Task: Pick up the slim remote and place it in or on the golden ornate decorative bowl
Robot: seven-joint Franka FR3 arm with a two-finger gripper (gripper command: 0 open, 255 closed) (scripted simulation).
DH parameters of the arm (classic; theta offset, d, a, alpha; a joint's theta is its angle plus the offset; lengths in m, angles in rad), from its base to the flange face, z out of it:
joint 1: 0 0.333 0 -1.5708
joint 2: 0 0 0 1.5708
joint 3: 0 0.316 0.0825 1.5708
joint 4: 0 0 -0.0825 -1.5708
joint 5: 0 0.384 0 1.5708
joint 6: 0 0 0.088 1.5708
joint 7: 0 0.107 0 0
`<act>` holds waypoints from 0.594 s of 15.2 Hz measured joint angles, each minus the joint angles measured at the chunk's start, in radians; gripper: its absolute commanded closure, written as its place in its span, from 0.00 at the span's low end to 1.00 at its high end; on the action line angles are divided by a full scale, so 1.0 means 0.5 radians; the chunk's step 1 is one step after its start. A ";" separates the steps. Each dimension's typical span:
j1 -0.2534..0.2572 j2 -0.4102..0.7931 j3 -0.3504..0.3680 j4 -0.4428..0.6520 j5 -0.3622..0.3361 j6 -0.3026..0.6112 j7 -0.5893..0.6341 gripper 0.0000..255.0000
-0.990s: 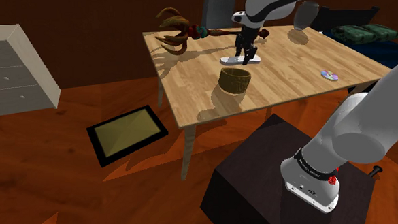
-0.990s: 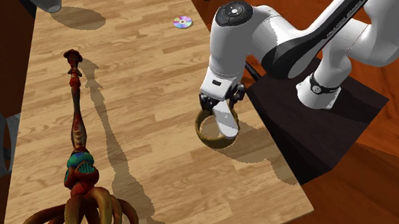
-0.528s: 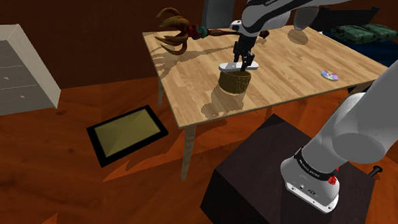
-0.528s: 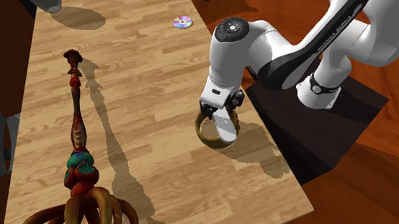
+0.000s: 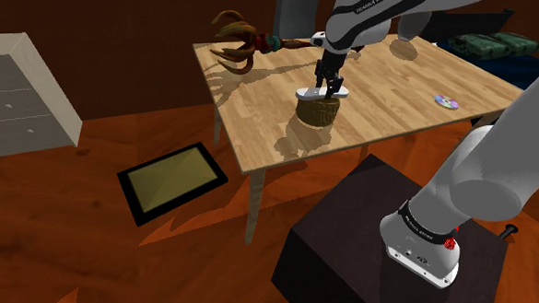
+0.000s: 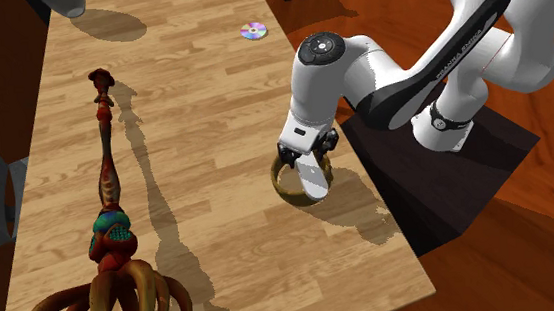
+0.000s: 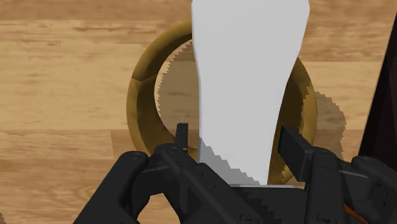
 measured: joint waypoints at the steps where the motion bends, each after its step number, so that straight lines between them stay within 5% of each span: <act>1: 0.000 0.000 0.000 0.000 0.000 0.000 0.000 0.00; 9: 0.003 -0.051 0.004 0.026 -0.025 -0.072 0.021 0.00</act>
